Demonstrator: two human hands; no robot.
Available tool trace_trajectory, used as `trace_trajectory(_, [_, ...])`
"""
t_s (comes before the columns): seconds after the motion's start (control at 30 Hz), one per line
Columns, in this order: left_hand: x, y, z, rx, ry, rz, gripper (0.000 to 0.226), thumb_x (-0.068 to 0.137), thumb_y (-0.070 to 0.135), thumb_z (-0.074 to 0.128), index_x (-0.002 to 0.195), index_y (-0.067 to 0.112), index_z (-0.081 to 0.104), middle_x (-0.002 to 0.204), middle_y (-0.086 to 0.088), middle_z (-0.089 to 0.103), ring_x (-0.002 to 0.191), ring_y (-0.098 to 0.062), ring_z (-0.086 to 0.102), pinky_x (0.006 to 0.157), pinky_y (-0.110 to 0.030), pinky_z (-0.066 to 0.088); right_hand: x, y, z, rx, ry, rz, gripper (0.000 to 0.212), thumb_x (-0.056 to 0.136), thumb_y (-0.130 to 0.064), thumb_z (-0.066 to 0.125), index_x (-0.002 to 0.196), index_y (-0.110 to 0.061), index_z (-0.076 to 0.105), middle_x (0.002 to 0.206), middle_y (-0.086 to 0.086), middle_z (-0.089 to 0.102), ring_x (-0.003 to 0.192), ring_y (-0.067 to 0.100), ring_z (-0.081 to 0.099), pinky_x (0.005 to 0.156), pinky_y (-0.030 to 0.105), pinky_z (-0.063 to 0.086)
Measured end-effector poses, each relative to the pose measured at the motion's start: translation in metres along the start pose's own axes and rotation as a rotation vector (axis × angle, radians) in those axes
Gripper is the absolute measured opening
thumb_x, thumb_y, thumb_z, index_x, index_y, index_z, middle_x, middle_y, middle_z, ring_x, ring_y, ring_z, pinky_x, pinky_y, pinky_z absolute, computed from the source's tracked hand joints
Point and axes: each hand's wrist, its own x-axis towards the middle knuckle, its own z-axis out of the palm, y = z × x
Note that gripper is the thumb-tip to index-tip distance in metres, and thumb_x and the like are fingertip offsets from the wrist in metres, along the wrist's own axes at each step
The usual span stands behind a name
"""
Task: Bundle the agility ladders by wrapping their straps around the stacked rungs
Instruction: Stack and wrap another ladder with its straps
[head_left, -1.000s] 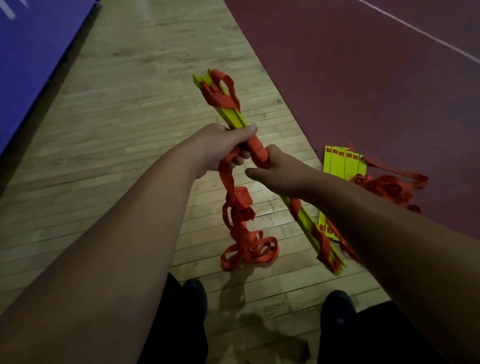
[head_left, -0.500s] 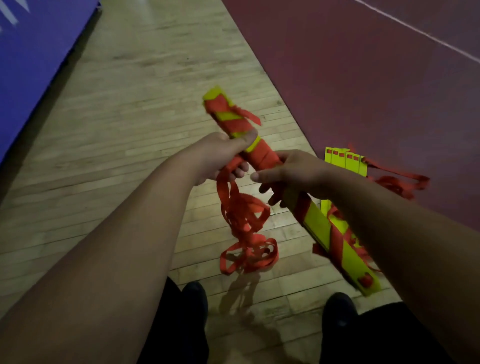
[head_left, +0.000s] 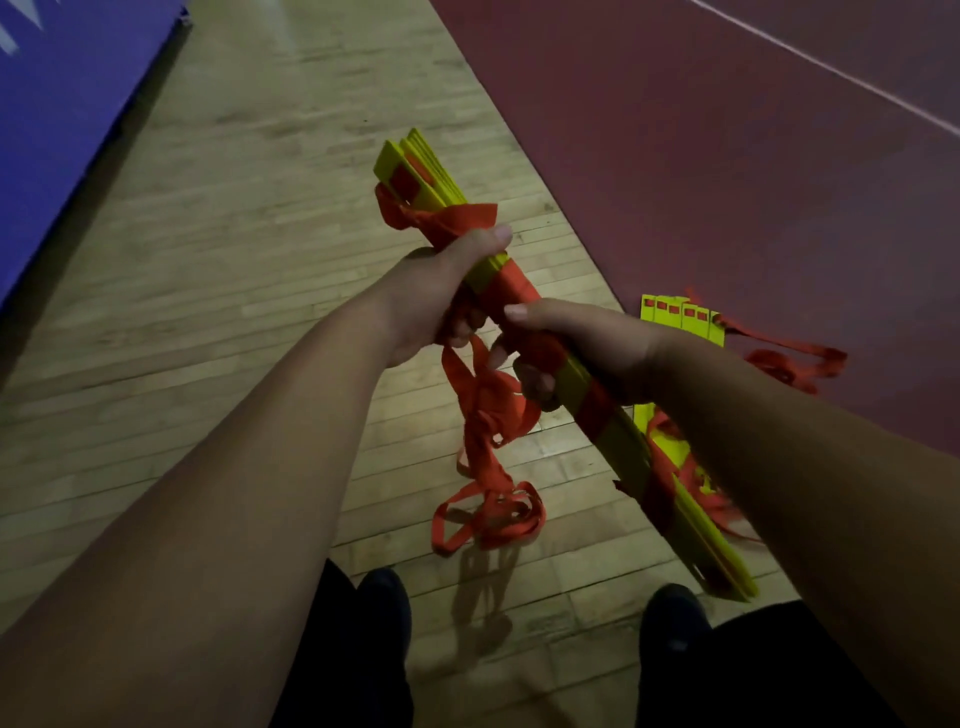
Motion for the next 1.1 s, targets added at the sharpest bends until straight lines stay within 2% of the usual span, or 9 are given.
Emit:
trace_trajectory(0.1, [0.0, 0.0, -0.004, 0.031, 0.091, 0.007, 0.06, 0.091, 0.073, 0.068, 0.081, 0.014, 0.078, 0.069, -0.007, 0.065, 0.055, -0.018, 0.054, 0.057, -0.029, 0.044, 0.008, 0.001, -0.002, -0.148, 0.116, 0.045, 0.046, 0.099, -0.059, 0.064, 0.106, -0.013, 0.063, 0.069, 0.002, 0.05, 0.065, 0.02, 0.051, 0.065, 0.038, 0.044])
trace_trajectory(0.27, [0.004, -0.008, -0.002, 0.098, 0.183, -0.133, 0.057, 0.092, 0.071, 0.07, 0.087, 0.015, 0.077, 0.064, -0.001, 0.068, 0.05, -0.009, 0.057, 0.049, -0.022, 0.044, 0.02, 0.008, 0.011, -0.439, 0.467, 0.015, 0.046, 0.086, -0.066, 0.079, 0.099, -0.023, 0.066, 0.072, -0.002, 0.059, 0.062, 0.015, 0.053, 0.056, 0.028, 0.041])
trace_trajectory(0.4, [0.007, -0.012, 0.005, -0.029, 0.247, -0.206, 0.05, 0.095, 0.064, 0.072, 0.086, 0.014, 0.074, 0.063, -0.001, 0.069, 0.047, -0.009, 0.059, 0.046, -0.017, 0.044, 0.028, 0.017, 0.02, -0.762, 0.679, -0.016, 0.049, 0.082, -0.07, 0.08, 0.091, -0.032, 0.051, 0.082, -0.004, 0.061, 0.067, 0.01, 0.056, 0.056, 0.027, 0.037])
trace_trajectory(0.5, [0.006, -0.009, 0.001, -0.021, 0.207, -0.104, 0.043, 0.099, 0.054, 0.07, 0.082, 0.014, 0.073, 0.061, -0.004, 0.065, 0.049, -0.013, 0.054, 0.047, -0.021, 0.039, 0.019, 0.004, 0.012, -0.575, 0.579, -0.007, 0.047, 0.086, -0.068, 0.078, 0.103, -0.028, 0.061, 0.089, 0.002, 0.073, 0.069, 0.013, 0.065, 0.058, 0.028, 0.047])
trace_trajectory(0.63, [-0.001, -0.007, -0.006, -0.056, 0.072, 0.066, 0.038, 0.102, 0.05, 0.068, 0.082, 0.017, 0.073, 0.068, -0.006, 0.066, 0.055, -0.016, 0.055, 0.05, -0.024, 0.041, -0.003, -0.014, 0.005, -0.182, 0.166, 0.019, 0.042, 0.103, -0.043, 0.063, 0.127, -0.01, 0.066, 0.104, 0.015, 0.081, 0.078, 0.02, 0.075, 0.07, 0.032, 0.059])
trace_trajectory(0.73, [-0.005, -0.007, -0.004, -0.027, -0.012, 0.086, 0.04, 0.102, 0.053, 0.067, 0.082, 0.02, 0.074, 0.076, -0.008, 0.068, 0.061, -0.017, 0.058, 0.054, -0.026, 0.044, -0.008, -0.013, 0.006, 0.057, -0.02, 0.064, 0.043, 0.101, -0.028, 0.062, 0.136, -0.005, 0.062, 0.111, 0.026, 0.076, 0.094, 0.042, 0.076, 0.088, 0.052, 0.062])
trace_trajectory(0.8, [-0.006, -0.005, -0.004, 0.05, 0.037, 0.038, 0.05, 0.098, 0.063, 0.068, 0.086, 0.015, 0.077, 0.076, -0.009, 0.072, 0.061, -0.018, 0.063, 0.056, -0.027, 0.049, -0.001, -0.011, 0.004, 0.012, 0.075, 0.054, 0.031, 0.101, -0.021, 0.068, 0.129, -0.009, 0.064, 0.1, 0.022, 0.073, 0.081, 0.035, 0.072, 0.079, 0.051, 0.062])
trace_trajectory(0.97, [-0.002, -0.007, 0.004, 0.183, 0.188, -0.095, 0.062, 0.093, 0.074, 0.068, 0.097, 0.013, 0.078, 0.08, -0.007, 0.081, 0.065, -0.018, 0.076, 0.062, -0.029, 0.062, 0.024, 0.011, 0.018, -0.68, 0.585, -0.025, 0.022, 0.102, -0.029, 0.071, 0.115, -0.026, 0.054, 0.089, -0.001, 0.064, 0.07, 0.011, 0.061, 0.057, 0.025, 0.044])
trace_trajectory(1.1, [0.004, -0.014, 0.002, 0.127, 0.207, -0.113, 0.055, 0.094, 0.065, 0.073, 0.095, 0.01, 0.081, 0.077, -0.005, 0.078, 0.061, -0.013, 0.071, 0.058, -0.027, 0.057, 0.03, 0.018, 0.024, -0.765, 0.614, -0.016, 0.028, 0.102, -0.037, 0.068, 0.116, -0.024, 0.048, 0.092, -0.001, 0.061, 0.076, 0.01, 0.057, 0.058, 0.029, 0.036])
